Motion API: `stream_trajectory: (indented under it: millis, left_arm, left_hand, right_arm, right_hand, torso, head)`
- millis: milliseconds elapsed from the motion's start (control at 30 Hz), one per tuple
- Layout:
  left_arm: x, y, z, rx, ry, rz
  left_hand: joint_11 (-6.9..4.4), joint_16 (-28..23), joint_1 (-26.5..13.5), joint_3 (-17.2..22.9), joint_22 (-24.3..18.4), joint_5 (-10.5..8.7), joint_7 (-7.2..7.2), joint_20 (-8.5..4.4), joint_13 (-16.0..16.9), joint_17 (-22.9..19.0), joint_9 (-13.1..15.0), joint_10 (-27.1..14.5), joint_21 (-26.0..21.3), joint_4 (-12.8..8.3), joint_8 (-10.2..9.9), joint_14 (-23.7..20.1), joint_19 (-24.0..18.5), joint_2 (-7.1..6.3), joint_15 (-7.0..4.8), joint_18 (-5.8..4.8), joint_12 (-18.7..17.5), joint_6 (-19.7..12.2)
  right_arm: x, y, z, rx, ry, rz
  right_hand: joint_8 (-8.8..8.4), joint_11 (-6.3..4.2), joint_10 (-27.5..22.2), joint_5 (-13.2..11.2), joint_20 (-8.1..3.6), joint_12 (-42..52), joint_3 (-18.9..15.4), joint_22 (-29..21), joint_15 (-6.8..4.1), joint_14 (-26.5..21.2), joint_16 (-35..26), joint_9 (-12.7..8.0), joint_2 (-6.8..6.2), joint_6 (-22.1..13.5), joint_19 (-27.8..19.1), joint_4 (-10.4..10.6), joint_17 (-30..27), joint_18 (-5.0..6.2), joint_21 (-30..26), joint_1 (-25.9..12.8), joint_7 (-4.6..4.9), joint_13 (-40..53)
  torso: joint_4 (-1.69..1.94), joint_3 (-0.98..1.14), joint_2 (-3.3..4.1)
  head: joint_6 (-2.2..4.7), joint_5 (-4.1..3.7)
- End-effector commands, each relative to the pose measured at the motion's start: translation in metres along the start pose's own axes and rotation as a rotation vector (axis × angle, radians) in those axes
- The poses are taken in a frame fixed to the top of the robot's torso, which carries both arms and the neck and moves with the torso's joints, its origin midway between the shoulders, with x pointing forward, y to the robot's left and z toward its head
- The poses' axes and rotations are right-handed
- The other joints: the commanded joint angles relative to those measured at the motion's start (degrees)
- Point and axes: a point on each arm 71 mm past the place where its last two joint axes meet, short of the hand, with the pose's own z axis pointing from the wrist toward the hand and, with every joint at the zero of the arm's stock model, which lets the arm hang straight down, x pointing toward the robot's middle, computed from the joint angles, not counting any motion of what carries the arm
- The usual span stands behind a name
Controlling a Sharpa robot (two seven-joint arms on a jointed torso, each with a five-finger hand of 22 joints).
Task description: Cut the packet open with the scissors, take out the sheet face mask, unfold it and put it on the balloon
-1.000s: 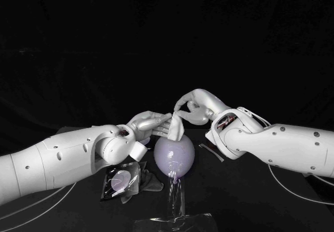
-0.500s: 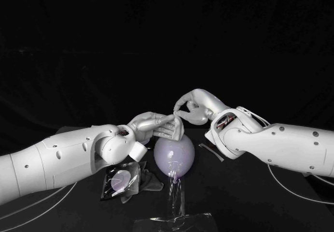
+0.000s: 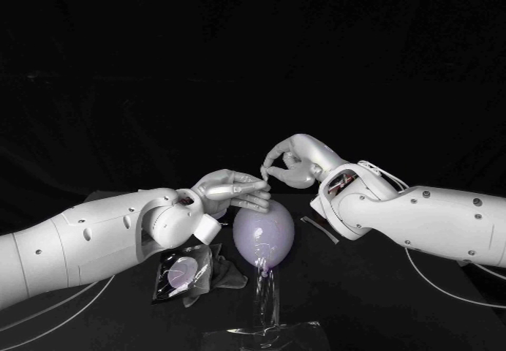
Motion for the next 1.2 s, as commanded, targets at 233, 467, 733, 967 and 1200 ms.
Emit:
stream_trajectory:
  millis: [233, 467, 733, 967, 1200]
  left_arm:
    - [0.000, 0.001, 0.001, -0.016, -0.020, 0.063]
    - [-0.005, 0.000, 0.000, -0.017, -0.075, 0.113]
    - [-0.015, -0.002, -0.010, 0.028, -0.114, 0.182]
    - [-0.028, -0.001, -0.034, 0.098, -0.138, 0.213]
    - [-0.049, -0.005, -0.057, 0.201, -0.237, 0.252]
  left_hand:
    - [0.02, -0.24, 0.04, -1.45, 0.01, -0.07, 0.26, 0.29, 0.03, 0.22, -0.03, -0.27, -0.35, -0.03, -0.03, -0.10, -0.30, -1.18, 0.04, 0.38, -0.17, -0.38]
    - [0.08, -0.24, 0.48, -2.00, 0.05, -0.05, 0.31, 0.31, 0.05, 0.37, 0.04, -0.51, -0.44, -0.13, 0.07, -0.10, -0.26, -1.10, 0.05, 0.39, -0.12, -0.64]
    - [0.10, -0.14, 2.46, -2.36, 0.17, -0.04, 0.24, 0.37, 0.14, 0.69, 0.34, -1.00, -0.57, -0.78, 0.63, -0.61, -0.22, 0.00, 0.16, 0.41, 0.22, -1.11]
    - [-0.75, 2.13, 3.72, -2.77, 0.72, -0.02, -0.58, -0.48, 0.61, 1.95, 0.42, 0.36, 0.65, -1.31, 1.24, 1.10, 1.79, 0.22, -0.77, 0.45, 1.75, -0.25]
    - [-1.38, 4.86, 4.43, -3.22, 1.40, -0.03, -0.83, -1.61, 1.21, 3.62, 0.24, 1.86, 2.20, -1.65, 1.27, 2.60, 3.96, 0.21, -1.60, 0.47, 3.35, 0.34]
  right_arm:
    - [0.001, 0.002, 0.000, -0.009, 0.010, -0.012]
    - [0.001, 0.004, -0.001, -0.013, 0.003, -0.009]
    - [-0.001, 0.004, -0.003, -0.018, -0.006, -0.007]
    - [-0.002, 0.004, -0.005, -0.016, -0.008, -0.007]
    - [-0.004, 0.002, -0.006, -0.014, -0.011, -0.009]
  right_hand:
    - [0.23, -0.39, 4.25, 0.39, 0.02, 0.10, 0.33, 13.43, -0.29, 6.09, 0.20, -0.05, 0.22, 0.40, 3.42, -0.05, 15.10, -0.43, 0.16, -0.34, 0.19, 12.08]
    - [0.28, -0.39, 4.27, 0.40, 0.02, 0.16, 0.40, 13.43, -0.29, 6.09, 0.20, 0.03, 0.23, 0.36, 3.42, -0.08, 15.10, -0.43, 0.17, -0.36, 0.19, 12.11]
    - [0.28, -0.39, 4.27, 0.40, 0.02, 0.16, 0.40, 13.43, -0.29, 6.09, 0.20, 0.03, 0.23, 0.36, 3.42, -0.08, 15.10, -0.43, 0.17, -0.36, 0.19, 12.11]
    - [0.28, -0.39, 4.27, 0.40, 0.02, 0.16, 0.40, 13.43, -0.29, 6.09, 0.20, 0.03, 0.23, 0.36, 3.42, -0.08, 15.10, -0.43, 0.17, -0.36, 0.19, 12.11]
    - [0.28, -0.39, 4.27, 0.40, 0.02, 0.16, 0.40, 13.43, -0.29, 6.09, 0.20, 0.03, 0.23, 0.36, 3.42, -0.08, 15.10, -0.43, 0.17, -0.36, 0.19, 12.11]
  torso:
    - [0.01, -0.01, -0.04]
    - [0.01, 0.00, -0.02]
    - [-0.04, 0.02, -0.01]
    - [0.03, 0.01, -0.03]
    - [0.04, -0.06, -0.07]
  head:
    - [-0.07, 0.07]
    - [0.05, 0.05]
    - [0.42, -0.17]
    - [0.56, -0.48]
    - [0.57, -0.67]
